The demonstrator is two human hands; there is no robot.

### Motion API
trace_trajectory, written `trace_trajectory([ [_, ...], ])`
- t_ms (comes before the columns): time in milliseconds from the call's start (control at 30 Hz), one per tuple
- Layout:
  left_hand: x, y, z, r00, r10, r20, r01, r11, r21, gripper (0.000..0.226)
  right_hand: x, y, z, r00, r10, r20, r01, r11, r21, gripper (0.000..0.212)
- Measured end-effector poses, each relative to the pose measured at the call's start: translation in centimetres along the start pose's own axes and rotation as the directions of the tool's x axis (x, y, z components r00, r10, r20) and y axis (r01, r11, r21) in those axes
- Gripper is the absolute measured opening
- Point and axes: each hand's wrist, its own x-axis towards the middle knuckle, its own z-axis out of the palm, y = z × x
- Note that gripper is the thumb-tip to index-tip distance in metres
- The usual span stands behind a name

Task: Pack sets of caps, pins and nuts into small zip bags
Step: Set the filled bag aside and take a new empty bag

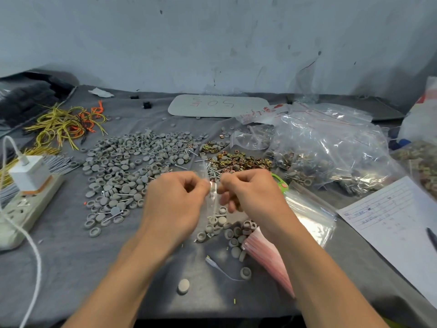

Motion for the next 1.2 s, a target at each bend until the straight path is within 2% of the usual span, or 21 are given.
trace_trajectory([
  [67,-0.5,0.4,0.6,0.995,0.032,0.096,-0.030,0.999,-0.021,0.026,-0.1,0.1,0.3,0.998,-0.006,0.070,0.001,0.998,0.061,0.039],
  [133,-0.7,0.8,1.0,0.987,0.013,0.160,-0.004,0.999,-0.054,0.027,-0.1,0.1,0.6,0.993,-0.041,0.110,0.043,0.999,-0.014,0.034],
  [200,-0.4,0.6,1.2,0.976,-0.073,0.203,0.090,0.993,-0.075,0.029,0.0,0.3,0.7,0.988,-0.030,0.153,0.031,0.999,-0.006,0.031],
  [300,0.0,0.4,1.1,0.950,-0.163,0.266,0.227,0.945,-0.233,0.028,0.0,0.2,0.0,0.967,0.000,0.256,-0.022,0.996,0.085,0.034],
  [433,-0.2,0.5,0.7,0.924,-0.179,0.337,0.310,0.866,-0.391,0.025,-0.3,0.1,-0.6,0.938,0.006,0.347,-0.067,0.984,0.163,0.036],
  [533,-0.2,0.7,0.7,0.915,-0.189,0.357,0.336,0.848,-0.411,0.022,-0.3,0.2,-0.6,0.938,0.020,0.347,-0.076,0.986,0.148,0.035],
  [600,-0.2,0.6,1.0,0.931,-0.183,0.315,0.285,0.903,-0.321,0.026,-0.3,0.2,-0.3,0.954,0.038,0.298,-0.065,0.995,0.079,0.032],
  [667,-0.3,0.6,1.3,0.959,-0.171,0.227,0.209,0.965,-0.157,0.023,-0.2,0.1,0.0,0.979,0.036,0.202,-0.018,0.996,-0.090,0.034],
  [767,-0.4,0.6,1.3,0.987,-0.141,0.082,0.140,0.990,0.026,0.019,-0.3,-0.1,0.8,0.994,0.012,0.111,0.026,0.941,-0.336,0.031],
  [933,-0.1,-0.5,0.4,0.990,-0.011,-0.144,0.055,0.951,0.304,0.027,-0.8,-0.6,2.8,1.000,-0.020,0.014,0.024,0.856,-0.516,0.021],
  [1000,-0.3,-0.3,0.1,0.970,0.085,-0.228,0.023,0.901,0.434,0.029,-0.8,-0.6,3.2,0.999,-0.015,-0.028,-0.003,0.837,-0.548,0.019],
  [1067,-0.2,-0.5,-0.1,0.938,0.176,-0.299,-0.014,0.880,0.475,0.027,-0.8,-0.5,3.1,0.995,-0.033,-0.091,-0.021,0.840,-0.541,0.018],
  [1133,-0.2,-0.6,0.0,0.961,0.178,-0.211,-0.064,0.887,0.457,0.034,-0.7,-0.5,2.7,0.992,-0.073,-0.099,0.014,0.864,-0.503,0.023],
  [1200,-0.3,-0.3,0.0,0.992,0.102,-0.070,-0.063,0.903,0.424,0.046,-0.8,-0.6,2.5,0.993,-0.099,-0.068,0.062,0.909,-0.413,0.028],
])
